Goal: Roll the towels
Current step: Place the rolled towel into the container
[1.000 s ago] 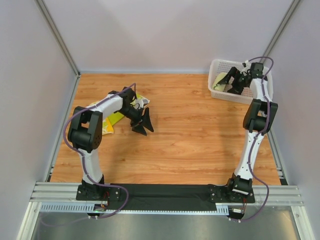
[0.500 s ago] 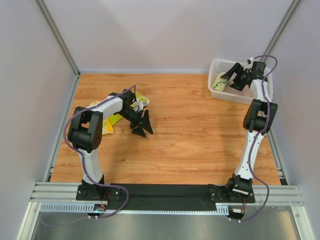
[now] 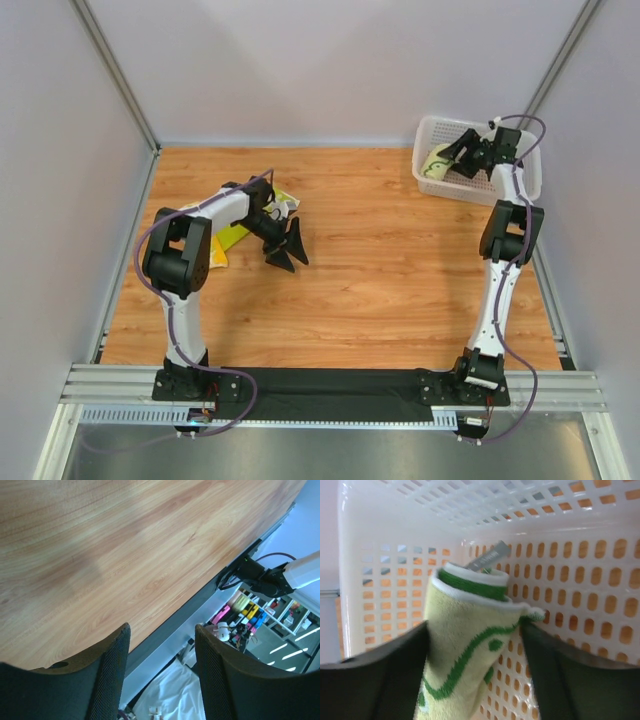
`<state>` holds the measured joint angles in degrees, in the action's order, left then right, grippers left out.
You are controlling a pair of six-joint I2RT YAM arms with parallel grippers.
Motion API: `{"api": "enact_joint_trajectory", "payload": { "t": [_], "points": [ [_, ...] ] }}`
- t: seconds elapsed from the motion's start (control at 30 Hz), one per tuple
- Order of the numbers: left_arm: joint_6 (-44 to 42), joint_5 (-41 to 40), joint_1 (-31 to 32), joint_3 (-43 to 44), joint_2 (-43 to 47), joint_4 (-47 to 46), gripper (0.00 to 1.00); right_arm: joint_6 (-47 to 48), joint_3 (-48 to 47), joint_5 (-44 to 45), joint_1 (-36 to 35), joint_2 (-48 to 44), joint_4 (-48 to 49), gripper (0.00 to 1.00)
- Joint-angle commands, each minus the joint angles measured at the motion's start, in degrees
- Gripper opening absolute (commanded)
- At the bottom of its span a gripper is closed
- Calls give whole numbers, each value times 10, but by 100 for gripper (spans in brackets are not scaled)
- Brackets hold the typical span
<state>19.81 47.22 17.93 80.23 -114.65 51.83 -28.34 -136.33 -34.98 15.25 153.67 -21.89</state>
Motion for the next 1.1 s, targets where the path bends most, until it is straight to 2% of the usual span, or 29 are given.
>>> {"api": "enact_joint_trajectory", "payload": {
  "t": [0.0,0.1,0.17,0.4,0.5,0.53,0.57,0.63,0.67,0.8,1.07],
  "points": [
    [12,2,3,21,-7,4,61,-36,-19,-9,-10,28,54,66],
    [12,2,3,22,-8,5,61,-67,-19,-22,-10,37,95,39],
    [10,2,4,23,-9,5,61,-82,-19,-23,-11,38,118,29],
    [9,2,3,23,-14,4,61,-130,-19,-65,-17,50,203,27],
    [8,2,3,30,-16,5,60,-121,-26,-60,-18,57,167,39],
    [6,2,3,35,-16,8,61,-104,-29,-48,-19,55,139,49],
    [6,2,3,37,-17,10,60,-66,-34,-20,-20,48,109,70],
    [3,3,3,40,-17,12,60,-32,-25,-4,-17,37,58,80],
    [3,3,3,40,-16,12,60,-7,-12,15,-17,22,46,91],
    [-3,5,3,34,-15,13,60,34,2,40,-14,0,-7,100],
    [-9,10,3,34,-7,8,60,72,6,70,-2,-57,-78,100]
  ]
}}
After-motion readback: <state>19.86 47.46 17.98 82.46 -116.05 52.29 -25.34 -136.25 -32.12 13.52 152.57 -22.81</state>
